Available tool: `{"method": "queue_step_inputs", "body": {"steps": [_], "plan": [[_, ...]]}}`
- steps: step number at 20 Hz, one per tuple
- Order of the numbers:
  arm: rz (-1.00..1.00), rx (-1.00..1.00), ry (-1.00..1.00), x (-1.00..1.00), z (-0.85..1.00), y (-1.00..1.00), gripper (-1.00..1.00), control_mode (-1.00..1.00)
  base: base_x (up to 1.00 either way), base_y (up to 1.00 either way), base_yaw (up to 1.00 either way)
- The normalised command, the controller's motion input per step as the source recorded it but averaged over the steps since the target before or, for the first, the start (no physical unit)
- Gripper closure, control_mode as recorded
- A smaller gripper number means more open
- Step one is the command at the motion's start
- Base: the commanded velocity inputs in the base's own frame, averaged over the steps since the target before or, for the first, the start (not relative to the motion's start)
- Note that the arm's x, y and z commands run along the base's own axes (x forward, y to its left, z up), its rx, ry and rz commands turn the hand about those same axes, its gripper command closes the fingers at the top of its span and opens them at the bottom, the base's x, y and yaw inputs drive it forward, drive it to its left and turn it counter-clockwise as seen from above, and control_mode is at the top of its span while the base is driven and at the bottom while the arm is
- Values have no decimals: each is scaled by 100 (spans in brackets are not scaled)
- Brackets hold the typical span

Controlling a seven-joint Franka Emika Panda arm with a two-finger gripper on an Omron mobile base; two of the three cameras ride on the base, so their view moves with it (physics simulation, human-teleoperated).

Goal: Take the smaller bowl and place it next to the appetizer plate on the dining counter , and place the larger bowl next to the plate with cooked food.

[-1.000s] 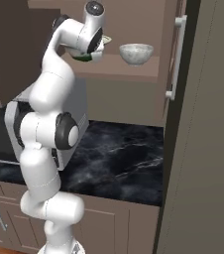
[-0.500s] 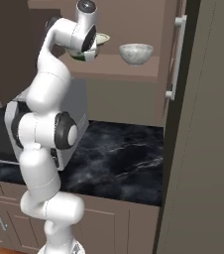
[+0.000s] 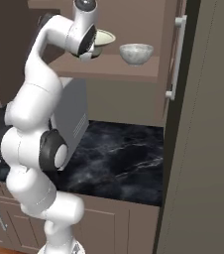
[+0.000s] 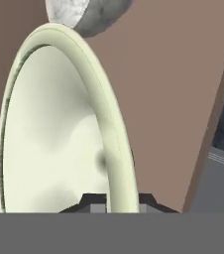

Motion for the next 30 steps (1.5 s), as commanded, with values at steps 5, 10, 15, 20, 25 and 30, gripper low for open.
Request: {"method": "queue_step_inputs", "body": {"steps": [5, 10, 15, 20, 25, 30], "plan": [[-3, 10, -6, -100, 8, -47, 100, -100, 0, 0, 0], [-2, 0, 3, -100, 11, -24, 100, -100, 0, 0, 0], [0, -19, 24, -100, -3, 0, 100, -100, 0, 0, 0], [0, -15, -6, -100, -36, -4, 100, -100, 0, 0, 0], [0, -5, -12, -100, -34, 29, 100, -100, 0, 0, 0], [0, 1, -3, -97, -15, 19, 100, -100, 0, 0, 0]]}}
